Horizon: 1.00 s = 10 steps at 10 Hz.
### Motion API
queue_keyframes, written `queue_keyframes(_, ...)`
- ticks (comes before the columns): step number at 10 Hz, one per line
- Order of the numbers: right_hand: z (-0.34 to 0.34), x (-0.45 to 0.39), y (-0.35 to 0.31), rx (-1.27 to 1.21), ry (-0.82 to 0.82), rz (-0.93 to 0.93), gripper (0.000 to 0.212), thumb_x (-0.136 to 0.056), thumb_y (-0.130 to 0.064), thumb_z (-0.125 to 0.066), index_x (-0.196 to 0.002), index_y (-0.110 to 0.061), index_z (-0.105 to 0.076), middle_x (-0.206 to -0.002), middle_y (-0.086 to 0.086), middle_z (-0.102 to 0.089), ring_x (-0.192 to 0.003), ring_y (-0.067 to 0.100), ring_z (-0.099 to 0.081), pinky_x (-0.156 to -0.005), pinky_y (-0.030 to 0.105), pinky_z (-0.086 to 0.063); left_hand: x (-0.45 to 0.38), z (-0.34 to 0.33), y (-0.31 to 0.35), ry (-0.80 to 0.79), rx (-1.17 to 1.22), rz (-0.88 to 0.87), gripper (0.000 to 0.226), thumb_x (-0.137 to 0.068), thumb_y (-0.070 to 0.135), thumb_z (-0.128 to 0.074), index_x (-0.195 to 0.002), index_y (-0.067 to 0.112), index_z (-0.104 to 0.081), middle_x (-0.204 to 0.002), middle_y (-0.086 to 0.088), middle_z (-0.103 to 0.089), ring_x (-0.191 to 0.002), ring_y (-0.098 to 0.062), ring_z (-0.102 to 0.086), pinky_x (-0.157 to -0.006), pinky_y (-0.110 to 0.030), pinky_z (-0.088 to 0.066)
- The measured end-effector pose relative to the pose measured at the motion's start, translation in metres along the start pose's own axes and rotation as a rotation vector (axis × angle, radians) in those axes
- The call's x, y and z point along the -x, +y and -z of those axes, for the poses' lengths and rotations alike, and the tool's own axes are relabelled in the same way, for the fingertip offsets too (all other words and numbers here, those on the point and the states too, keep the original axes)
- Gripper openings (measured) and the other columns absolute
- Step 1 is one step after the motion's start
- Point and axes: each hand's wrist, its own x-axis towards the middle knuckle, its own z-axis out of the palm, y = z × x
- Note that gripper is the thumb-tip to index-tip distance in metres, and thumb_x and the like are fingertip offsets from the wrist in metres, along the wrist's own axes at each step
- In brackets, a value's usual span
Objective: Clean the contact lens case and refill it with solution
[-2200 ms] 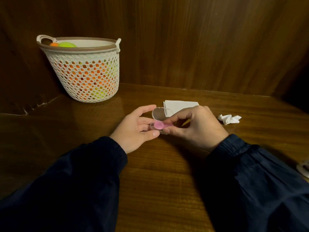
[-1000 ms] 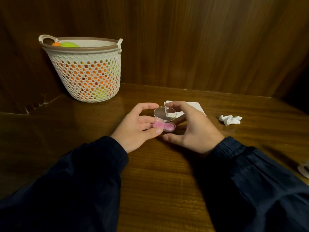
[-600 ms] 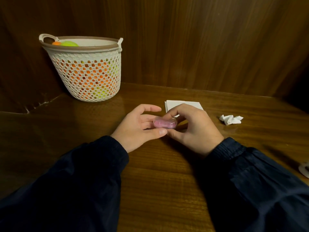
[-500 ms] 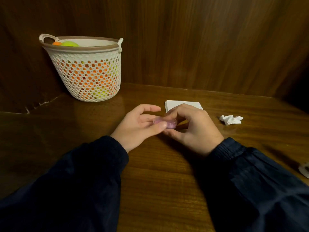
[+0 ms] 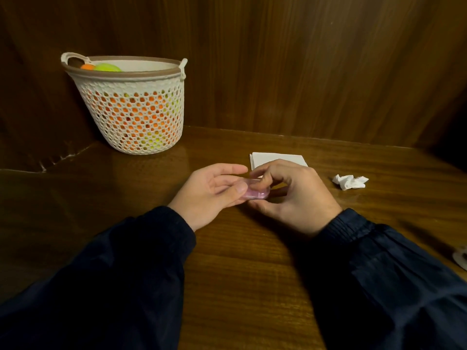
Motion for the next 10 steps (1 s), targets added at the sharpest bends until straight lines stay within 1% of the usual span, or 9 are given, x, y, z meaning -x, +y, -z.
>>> queue_keyframes(1,0.008,0.001,0.002,-0.007,-0.109,-0.107,0.027,-0.076,-0.035,-0.092,-0.095,-0.034,-0.073,-0.099,-0.019,-0.073,-0.095,-0.003,-0.067,-0.08,0.013,-0.056,0.001,0.0,-0.003,-0.017,-0.132,-0.023,0.046,-0.091,0.022,-0.08,-0.134,0.021,-0.063,-0.117,0.001,-0.079,-0.111,-0.015,-0.075,-0.093,-0.033,-0.061)
queue_keyframes(2,0.02,0.002,0.009,0.009,-0.22,-0.235,0.033,-0.071,-0.038,-0.095,-0.095,-0.038,-0.072,-0.093,-0.019,-0.074,-0.09,-0.002,-0.069,-0.079,0.019,-0.06,0.003,-0.002,-0.005,-0.041,-0.326,-0.054,0.05,-0.085,0.034,-0.085,-0.13,0.028,-0.065,-0.114,0.011,-0.078,-0.105,-0.004,-0.074,-0.095,-0.031,-0.061)
queue_keyframes(4,0.024,0.0,0.019,0.091,-0.437,-0.365,0.033,-0.066,-0.047,-0.097,-0.088,-0.043,-0.073,-0.088,-0.033,-0.07,-0.082,-0.01,-0.063,-0.06,0.01,-0.046,0.004,-0.008,-0.007,-0.078,-0.579,-0.129,0.042,-0.089,0.021,-0.081,-0.126,0.035,-0.066,-0.112,0.018,-0.075,-0.104,0.006,-0.069,-0.091,-0.021,-0.058)
queue_keyframes(5,0.024,0.0,0.017,0.083,-0.464,-0.383,0.026,-0.068,-0.048,-0.095,-0.086,-0.049,-0.075,-0.093,-0.026,-0.074,-0.087,-0.001,-0.067,-0.073,0.019,-0.049,0.004,-0.008,-0.007,-0.088,-0.604,-0.131,0.043,-0.088,0.021,-0.082,-0.125,0.036,-0.066,-0.112,0.019,-0.075,-0.104,0.007,-0.068,-0.09,-0.019,-0.057)
queue_keyframes(6,0.025,0.005,0.012,0.097,-0.428,-0.344,0.027,-0.069,-0.054,-0.092,-0.089,-0.047,-0.075,-0.095,-0.025,-0.073,-0.089,-0.002,-0.065,-0.073,0.018,-0.05,0.007,-0.01,-0.006,-0.077,-0.603,-0.144,0.043,-0.089,0.023,-0.082,-0.125,0.037,-0.065,-0.112,0.021,-0.072,-0.104,0.008,-0.067,-0.089,-0.018,-0.057)
queue_keyframes(7,0.029,0.016,0.002,0.034,-0.235,-0.279,0.028,-0.074,-0.06,-0.085,-0.088,-0.039,-0.072,-0.096,-0.023,-0.069,-0.09,-0.004,-0.062,-0.073,0.02,-0.048,0.015,-0.016,-0.002,0.007,-0.624,-0.18,0.029,-0.092,0.031,-0.077,-0.117,0.039,-0.065,-0.109,0.022,-0.069,-0.1,0.007,-0.065,-0.082,-0.017,-0.054)
queue_keyframes(8,0.031,0.039,-0.015,0.008,0.056,-0.272,0.019,-0.087,-0.051,-0.077,-0.085,-0.035,-0.069,-0.087,-0.024,-0.069,-0.086,-0.002,-0.063,-0.066,0.015,-0.05,0.033,-0.026,0.003,0.155,-0.699,-0.244,0.005,-0.097,0.041,-0.066,-0.097,0.036,-0.065,-0.092,0.02,-0.065,-0.086,-0.001,-0.061,-0.069,-0.017,-0.045)
queue_keyframes(9,0.034,0.073,-0.039,-0.101,0.231,-0.269,0.025,-0.091,-0.054,-0.071,-0.081,-0.032,-0.067,-0.083,-0.015,-0.07,-0.075,0.006,-0.063,-0.061,0.015,-0.052,0.058,-0.03,0.009,0.226,-0.686,-0.336,0.021,-0.1,0.042,-0.057,-0.084,0.028,-0.063,-0.078,0.014,-0.06,-0.074,-0.006,-0.058,-0.064,-0.025,-0.047)
queue_keyframes(10,0.027,0.124,-0.065,-0.194,0.315,-0.231,0.028,-0.091,-0.054,-0.071,-0.08,-0.029,-0.068,-0.077,-0.007,-0.07,-0.07,0.01,-0.063,-0.062,0.017,-0.051,0.1,-0.038,0.012,0.24,-0.668,-0.45,0.033,-0.102,0.035,-0.053,-0.072,0.02,-0.059,-0.071,0.008,-0.055,-0.069,-0.012,-0.056,-0.062,-0.037,-0.048)
